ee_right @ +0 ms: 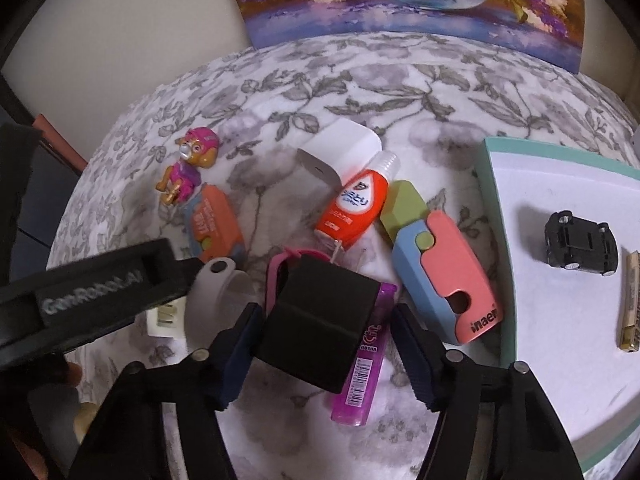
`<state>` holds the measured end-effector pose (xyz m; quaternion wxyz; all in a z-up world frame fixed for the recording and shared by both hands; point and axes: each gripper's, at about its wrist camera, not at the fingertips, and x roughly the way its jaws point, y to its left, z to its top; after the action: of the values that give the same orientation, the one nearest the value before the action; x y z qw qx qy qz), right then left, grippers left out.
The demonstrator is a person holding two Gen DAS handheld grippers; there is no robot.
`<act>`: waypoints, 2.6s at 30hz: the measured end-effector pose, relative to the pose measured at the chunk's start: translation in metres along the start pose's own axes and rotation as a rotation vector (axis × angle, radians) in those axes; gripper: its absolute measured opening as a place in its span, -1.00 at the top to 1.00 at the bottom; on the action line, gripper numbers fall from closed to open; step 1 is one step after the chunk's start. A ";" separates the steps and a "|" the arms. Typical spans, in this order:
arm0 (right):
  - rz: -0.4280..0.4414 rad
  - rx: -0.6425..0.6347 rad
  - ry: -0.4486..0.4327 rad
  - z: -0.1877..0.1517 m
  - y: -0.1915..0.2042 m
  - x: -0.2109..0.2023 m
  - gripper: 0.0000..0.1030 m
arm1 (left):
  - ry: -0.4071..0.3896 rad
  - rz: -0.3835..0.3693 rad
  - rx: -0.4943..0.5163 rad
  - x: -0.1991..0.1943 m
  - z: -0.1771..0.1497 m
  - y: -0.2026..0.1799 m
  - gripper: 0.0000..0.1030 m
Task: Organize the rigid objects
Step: 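Grasp the white hair clip with the left tool while the right tool grasps the black charger, then carry the white clip with the left tool while the right tool carries the black charger into the tray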
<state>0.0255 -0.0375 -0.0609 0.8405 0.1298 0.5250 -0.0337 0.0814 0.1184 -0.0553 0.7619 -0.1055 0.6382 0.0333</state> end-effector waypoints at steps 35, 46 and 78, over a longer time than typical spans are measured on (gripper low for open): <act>0.051 0.112 -0.038 0.007 -0.019 -0.018 0.15 | -0.110 -0.099 0.017 -0.046 0.000 -0.011 0.02; 0.017 0.138 -0.136 0.015 -0.037 -0.055 0.15 | -0.224 -0.113 0.060 -0.086 -0.010 -0.030 0.02; -0.271 0.396 -0.184 0.011 -0.202 -0.090 0.14 | -0.131 -0.155 0.498 -0.056 -0.103 -0.208 0.02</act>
<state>-0.0444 -0.2421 -0.0130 0.8307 0.2168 0.4421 -0.2598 0.0102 -0.1004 0.0078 0.8043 0.0391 0.5661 -0.1763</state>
